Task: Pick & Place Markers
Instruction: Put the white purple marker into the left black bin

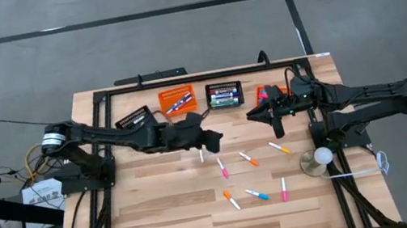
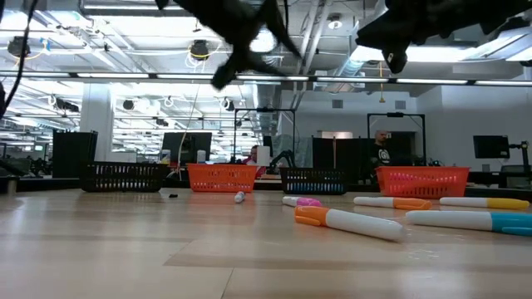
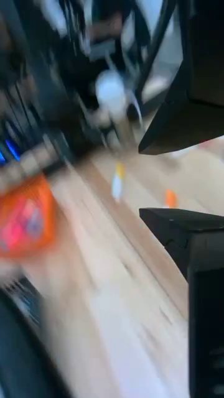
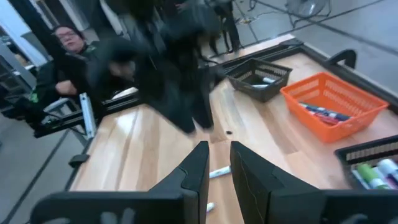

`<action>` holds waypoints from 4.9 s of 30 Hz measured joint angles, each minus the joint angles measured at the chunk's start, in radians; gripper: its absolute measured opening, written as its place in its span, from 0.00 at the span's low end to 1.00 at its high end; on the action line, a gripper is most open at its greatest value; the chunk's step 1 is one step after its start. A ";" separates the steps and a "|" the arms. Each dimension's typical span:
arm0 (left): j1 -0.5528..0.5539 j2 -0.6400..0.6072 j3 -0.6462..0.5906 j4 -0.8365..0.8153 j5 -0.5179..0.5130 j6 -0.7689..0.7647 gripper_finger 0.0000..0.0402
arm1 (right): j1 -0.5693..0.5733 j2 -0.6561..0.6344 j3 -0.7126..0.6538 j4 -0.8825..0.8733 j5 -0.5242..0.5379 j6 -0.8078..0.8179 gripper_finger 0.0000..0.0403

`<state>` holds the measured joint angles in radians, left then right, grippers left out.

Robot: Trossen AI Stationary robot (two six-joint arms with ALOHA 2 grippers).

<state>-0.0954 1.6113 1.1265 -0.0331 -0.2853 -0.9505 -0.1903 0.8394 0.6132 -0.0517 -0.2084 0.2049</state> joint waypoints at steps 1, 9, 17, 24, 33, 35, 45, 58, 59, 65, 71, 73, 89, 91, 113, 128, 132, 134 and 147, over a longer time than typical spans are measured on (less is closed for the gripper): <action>0.011 0.023 0.014 -0.039 0.013 -0.037 0.37 | -0.005 0.000 0.000 0.000 0.001 -0.003 0.14; 0.114 0.159 0.045 -0.324 0.098 -0.273 0.37 | -0.042 0.000 0.000 -0.001 0.000 -0.042 0.14; 0.140 0.220 0.045 -0.351 0.114 -0.320 0.37 | -0.043 0.000 0.000 -0.007 0.000 -0.160 0.14; 0.131 0.220 0.038 -0.372 0.102 -0.349 0.37 | -0.106 -0.033 0.000 -0.121 0.002 -0.188 0.14; 0.123 0.230 0.038 -0.378 0.092 -0.371 0.37 | -0.194 -0.250 -0.060 -0.111 -0.003 -0.181 0.14; 0.126 0.237 0.038 -0.385 0.095 -0.377 0.37 | -0.196 -0.302 -0.102 -0.114 -0.003 -0.150 0.14; 0.130 0.255 0.038 -0.400 0.151 -0.445 0.37 | -0.176 -0.436 -0.239 -0.019 -0.002 -0.043 0.14; 0.100 0.274 0.038 -0.407 0.123 -0.531 0.37 | -0.177 -0.435 -0.240 0.017 -0.001 -0.048 0.14; 0.097 0.282 0.039 -0.402 0.129 -0.541 0.37 | -0.177 -0.435 -0.240 0.023 -0.001 -0.048 0.14; 0.087 0.339 0.044 -0.396 0.181 -0.573 0.37 | -0.177 -0.435 -0.240 0.034 -0.001 -0.048 0.14; 0.078 0.359 0.045 -0.430 0.186 -0.573 0.37 | -0.177 -0.435 -0.240 0.034 -0.001 -0.048 0.14; 0.077 0.358 0.046 -0.472 0.188 -0.573 0.37 | -0.177 -0.435 -0.240 0.034 -0.001 -0.048 0.14; 0.073 0.351 0.046 -0.666 0.199 -0.547 0.37 | -0.177 -0.435 -0.240 0.036 -0.002 -0.047 0.14; 0.073 0.351 0.046 -0.666 0.198 -0.542 0.37 | -0.177 -0.435 -0.240 0.036 -0.002 -0.047 0.14; 0.071 0.349 0.042 -0.650 0.131 -0.539 0.37 | -0.177 -0.435 -0.239 0.037 -0.004 -0.046 0.14; 0.078 0.274 0.016 -0.648 0.024 -0.477 0.37 | -0.177 -0.435 -0.239 0.037 -0.004 -0.046 0.14; 0.075 0.272 -0.006 -0.638 0.062 -0.476 0.37 | -0.177 -0.435 -0.239 0.037 -0.004 -0.046 0.14; 0.073 0.268 -0.018 -0.622 0.072 -0.476 0.37 | -0.177 -0.435 -0.239 0.037 -0.003 -0.046 0.14; 0.070 0.267 -0.028 -0.598 0.081 -0.518 0.37 | -0.177 -0.435 -0.239 0.037 -0.001 -0.046 0.14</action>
<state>-0.0254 1.8778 1.0985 -0.6315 -0.2039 -1.4681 -0.3672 0.4042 0.3744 -0.0151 -0.2094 0.1585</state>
